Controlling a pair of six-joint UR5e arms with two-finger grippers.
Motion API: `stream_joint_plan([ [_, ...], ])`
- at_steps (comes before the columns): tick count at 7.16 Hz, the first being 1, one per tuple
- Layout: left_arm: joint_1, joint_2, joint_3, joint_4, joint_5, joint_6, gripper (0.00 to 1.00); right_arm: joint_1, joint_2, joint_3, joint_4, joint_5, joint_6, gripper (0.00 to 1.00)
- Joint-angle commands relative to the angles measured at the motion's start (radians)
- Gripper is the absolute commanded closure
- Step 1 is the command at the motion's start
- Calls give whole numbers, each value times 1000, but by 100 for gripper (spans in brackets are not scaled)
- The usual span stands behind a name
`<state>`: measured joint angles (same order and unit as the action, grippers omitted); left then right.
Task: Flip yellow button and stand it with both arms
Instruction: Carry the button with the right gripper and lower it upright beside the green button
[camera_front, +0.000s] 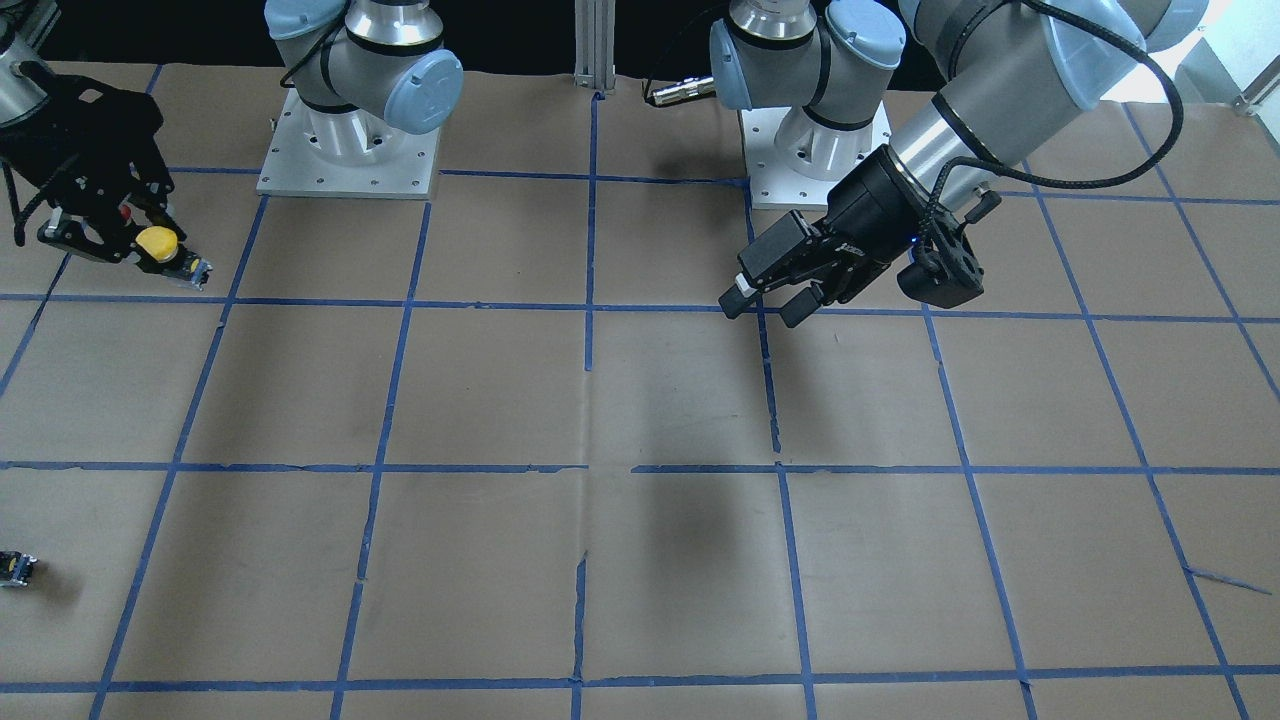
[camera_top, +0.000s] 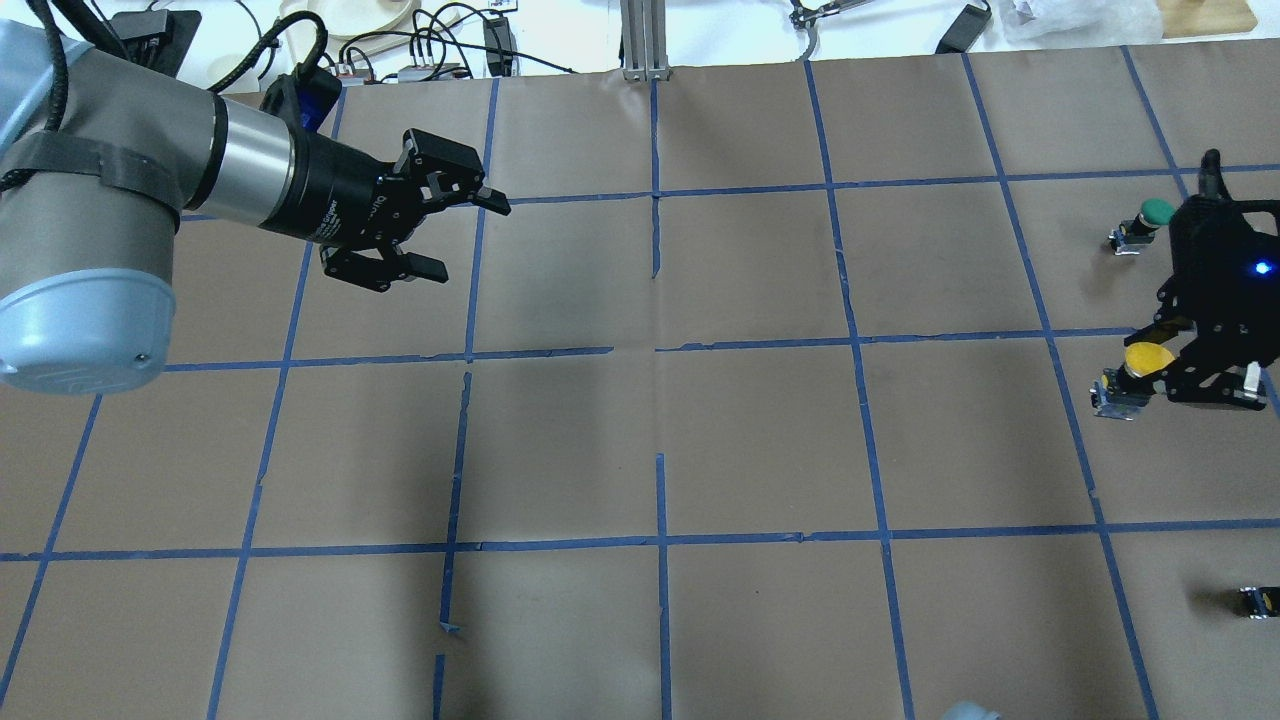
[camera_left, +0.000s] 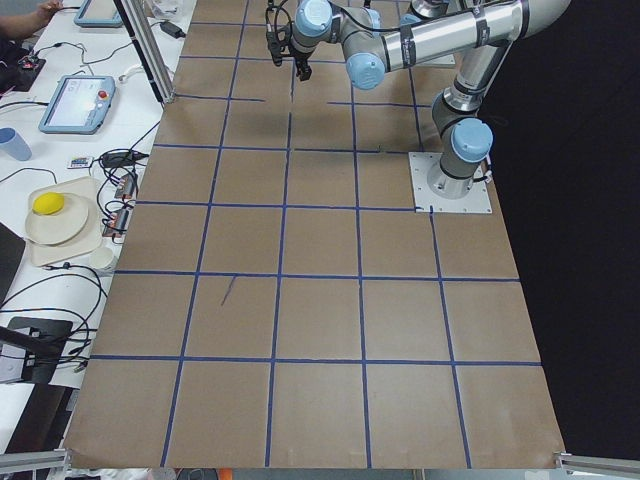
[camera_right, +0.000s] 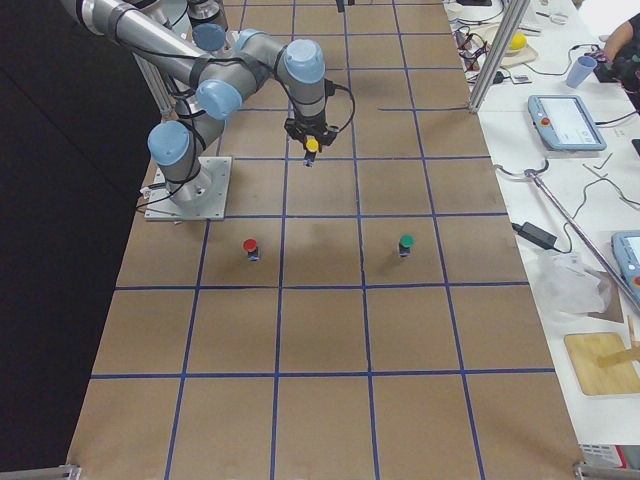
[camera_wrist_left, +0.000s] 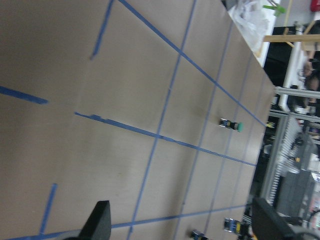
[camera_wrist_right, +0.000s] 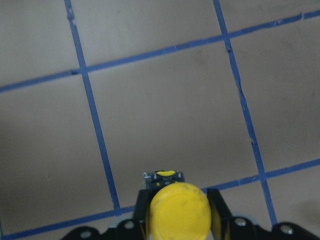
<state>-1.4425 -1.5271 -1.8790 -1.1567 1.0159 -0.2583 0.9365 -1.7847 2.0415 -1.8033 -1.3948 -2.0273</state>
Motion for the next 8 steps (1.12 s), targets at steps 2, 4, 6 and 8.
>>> stream_joint_plan([
  [2, -88, -8, 94, -120, 428, 155, 0, -224, 184, 59, -324, 66, -318, 72],
  [4, -110, -39, 255, -382, 526, 166, 0, -251, 348, 49, -452, 128, -371, 73],
  [6, -116, -109, 349, -440, 532, 166, 0, -263, 369, 46, -467, 146, -373, 74],
  [8, -116, -84, 357, -443, 532, 168, 0, -263, 375, 52, -458, 143, -364, 67],
])
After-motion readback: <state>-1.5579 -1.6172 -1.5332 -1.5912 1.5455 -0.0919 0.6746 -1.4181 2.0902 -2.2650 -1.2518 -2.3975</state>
